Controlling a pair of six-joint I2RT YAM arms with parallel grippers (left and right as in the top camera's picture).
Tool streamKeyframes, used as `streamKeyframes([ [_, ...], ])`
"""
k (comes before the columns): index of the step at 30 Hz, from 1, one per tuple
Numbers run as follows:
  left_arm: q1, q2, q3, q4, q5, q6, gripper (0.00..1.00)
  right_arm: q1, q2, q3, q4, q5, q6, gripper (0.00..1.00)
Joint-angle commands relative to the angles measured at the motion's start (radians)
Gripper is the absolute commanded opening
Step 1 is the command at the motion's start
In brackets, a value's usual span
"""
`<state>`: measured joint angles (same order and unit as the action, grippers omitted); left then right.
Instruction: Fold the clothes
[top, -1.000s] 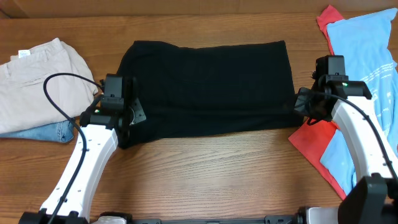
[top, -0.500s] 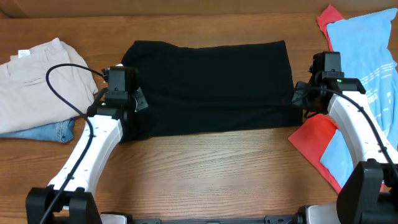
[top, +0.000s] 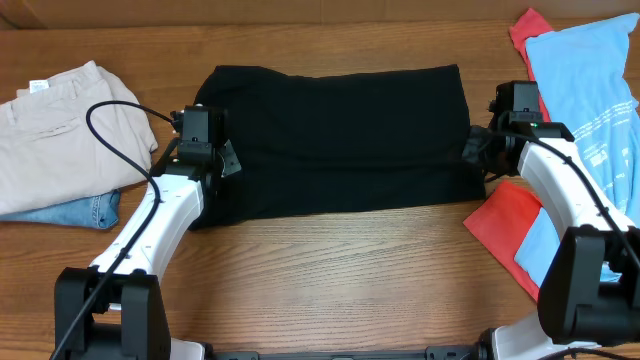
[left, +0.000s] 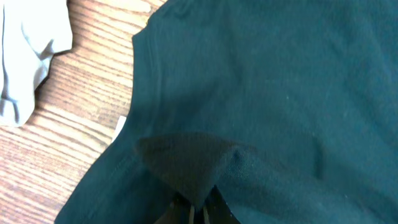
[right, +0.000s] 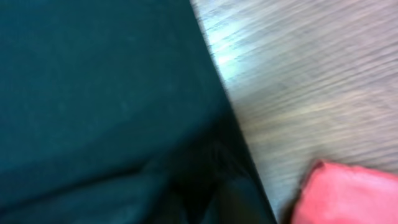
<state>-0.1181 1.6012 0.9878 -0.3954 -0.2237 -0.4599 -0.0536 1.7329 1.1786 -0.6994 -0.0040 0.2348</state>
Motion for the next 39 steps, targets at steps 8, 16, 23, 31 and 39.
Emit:
streamKeyframes([
  [8,0.000,0.009,-0.003,0.005,-0.042,0.019,0.04,-0.008,0.011,0.002,0.142,-0.092,-0.029,0.59],
  [16,0.000,0.009,-0.003,0.005,-0.042,0.019,0.21,-0.008,0.013,0.002,0.090,-0.091,-0.030,0.60],
  [23,0.000,0.009,-0.003,0.036,-0.042,0.097,0.46,-0.008,0.013,0.002,0.023,-0.090,-0.030,0.64],
  [31,0.001,0.007,0.004,-0.138,0.011,0.130,0.64,-0.008,0.013,0.002,-0.057,-0.076,-0.030,0.65],
  [39,0.013,0.019,0.002,-0.089,-0.021,0.124,0.57,-0.008,0.013,0.002,-0.097,-0.076,-0.029,0.65],
])
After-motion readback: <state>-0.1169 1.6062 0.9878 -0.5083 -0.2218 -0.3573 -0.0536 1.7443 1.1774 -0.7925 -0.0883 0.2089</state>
